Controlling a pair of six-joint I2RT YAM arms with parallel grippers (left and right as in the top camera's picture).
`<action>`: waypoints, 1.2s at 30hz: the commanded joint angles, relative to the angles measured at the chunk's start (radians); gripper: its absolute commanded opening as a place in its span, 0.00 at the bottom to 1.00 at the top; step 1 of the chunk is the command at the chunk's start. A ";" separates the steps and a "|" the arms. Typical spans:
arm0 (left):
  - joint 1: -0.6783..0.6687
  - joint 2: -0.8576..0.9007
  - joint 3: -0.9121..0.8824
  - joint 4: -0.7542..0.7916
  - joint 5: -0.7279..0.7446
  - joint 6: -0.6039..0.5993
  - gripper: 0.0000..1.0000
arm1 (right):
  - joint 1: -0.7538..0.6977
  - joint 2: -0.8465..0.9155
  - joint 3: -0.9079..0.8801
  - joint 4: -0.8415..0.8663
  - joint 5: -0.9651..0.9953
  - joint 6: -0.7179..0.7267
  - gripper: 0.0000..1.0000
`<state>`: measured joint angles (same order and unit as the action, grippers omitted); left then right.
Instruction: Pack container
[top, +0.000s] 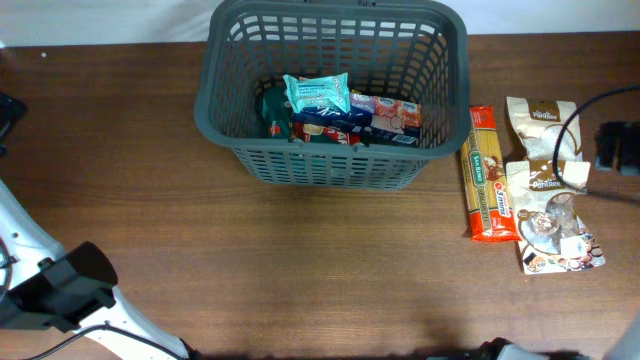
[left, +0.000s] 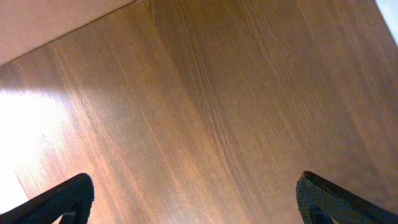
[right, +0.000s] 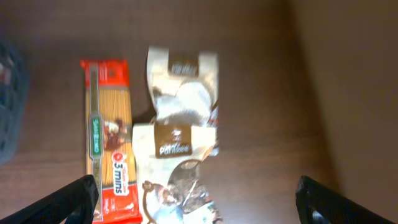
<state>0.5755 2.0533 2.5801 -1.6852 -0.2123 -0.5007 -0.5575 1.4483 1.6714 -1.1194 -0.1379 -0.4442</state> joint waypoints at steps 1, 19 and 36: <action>0.002 0.008 -0.006 -0.002 0.003 0.073 0.99 | 0.001 0.132 -0.003 -0.042 0.014 0.016 0.99; 0.136 -0.154 -0.005 0.024 0.034 0.073 0.99 | -0.118 0.354 -0.142 -0.110 0.071 0.006 0.95; 0.145 -0.157 -0.005 0.047 0.029 0.107 0.99 | -0.090 0.358 -0.373 0.140 0.084 -0.282 0.99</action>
<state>0.7158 1.8996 2.5755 -1.6413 -0.1898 -0.4213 -0.6613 1.8114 1.3010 -0.9981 -0.0696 -0.6514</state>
